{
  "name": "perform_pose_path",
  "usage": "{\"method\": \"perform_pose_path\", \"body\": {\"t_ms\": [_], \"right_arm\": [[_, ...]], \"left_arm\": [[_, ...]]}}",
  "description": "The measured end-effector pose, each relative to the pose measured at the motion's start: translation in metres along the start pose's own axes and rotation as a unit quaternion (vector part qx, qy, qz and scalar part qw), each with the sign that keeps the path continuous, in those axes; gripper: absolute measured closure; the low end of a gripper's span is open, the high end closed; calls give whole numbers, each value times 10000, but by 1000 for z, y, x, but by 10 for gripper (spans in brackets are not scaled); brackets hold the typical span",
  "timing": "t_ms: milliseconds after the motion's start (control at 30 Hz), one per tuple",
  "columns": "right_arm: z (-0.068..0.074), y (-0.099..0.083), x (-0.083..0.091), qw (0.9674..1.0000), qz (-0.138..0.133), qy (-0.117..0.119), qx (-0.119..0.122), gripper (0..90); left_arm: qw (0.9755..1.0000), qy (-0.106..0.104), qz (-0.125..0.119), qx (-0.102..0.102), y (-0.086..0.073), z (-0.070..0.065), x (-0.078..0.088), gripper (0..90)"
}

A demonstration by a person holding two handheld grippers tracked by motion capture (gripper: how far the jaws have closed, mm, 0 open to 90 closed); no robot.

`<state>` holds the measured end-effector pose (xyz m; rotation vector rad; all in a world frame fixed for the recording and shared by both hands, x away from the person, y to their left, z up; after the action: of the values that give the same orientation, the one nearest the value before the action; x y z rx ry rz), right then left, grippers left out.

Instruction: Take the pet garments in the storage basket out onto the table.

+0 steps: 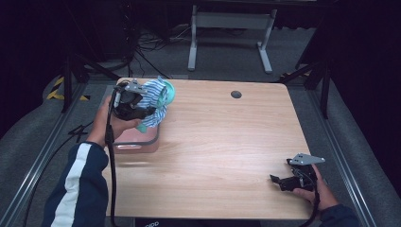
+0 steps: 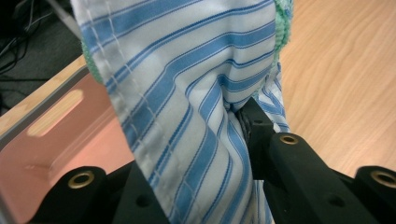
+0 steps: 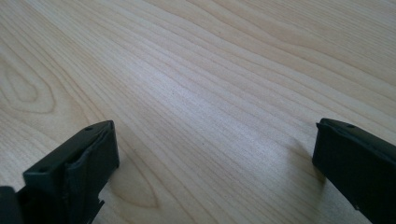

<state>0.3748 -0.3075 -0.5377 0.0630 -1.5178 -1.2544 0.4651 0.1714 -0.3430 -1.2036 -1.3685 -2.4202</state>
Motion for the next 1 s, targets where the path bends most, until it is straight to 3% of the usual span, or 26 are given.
{"method": "perform_pose_path", "body": {"t_ms": [200, 467, 633, 1000], "right_arm": [[0, 0, 0, 10000, 3, -1, -6, 7], [0, 0, 0, 10000, 1, -3, -7, 7], [0, 0, 0, 10000, -1, -2, 0, 7], [0, 0, 0, 10000, 0, -2, -1, 7]], "left_arm": [[9995, -184, -58, -252, 10, -20, -1, 717], [9979, -480, -116, -425, 19, -46, -9, 717], [9948, -752, -47, -682, 25, -73, -22, 717], [9900, -1105, 68, -870, 30, -113, -49, 715]]}}
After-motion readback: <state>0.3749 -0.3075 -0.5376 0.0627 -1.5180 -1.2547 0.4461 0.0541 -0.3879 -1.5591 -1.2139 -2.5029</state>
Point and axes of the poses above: each handheld gripper's, and its own axes: x roughly backward along the jaws, y roughly out of its top, z roughly to its left, the point moved 7 cm from there along -x, roughly forward along the jaws, and after that the axes turned 14 degrees about y, right-handed, at the moved point
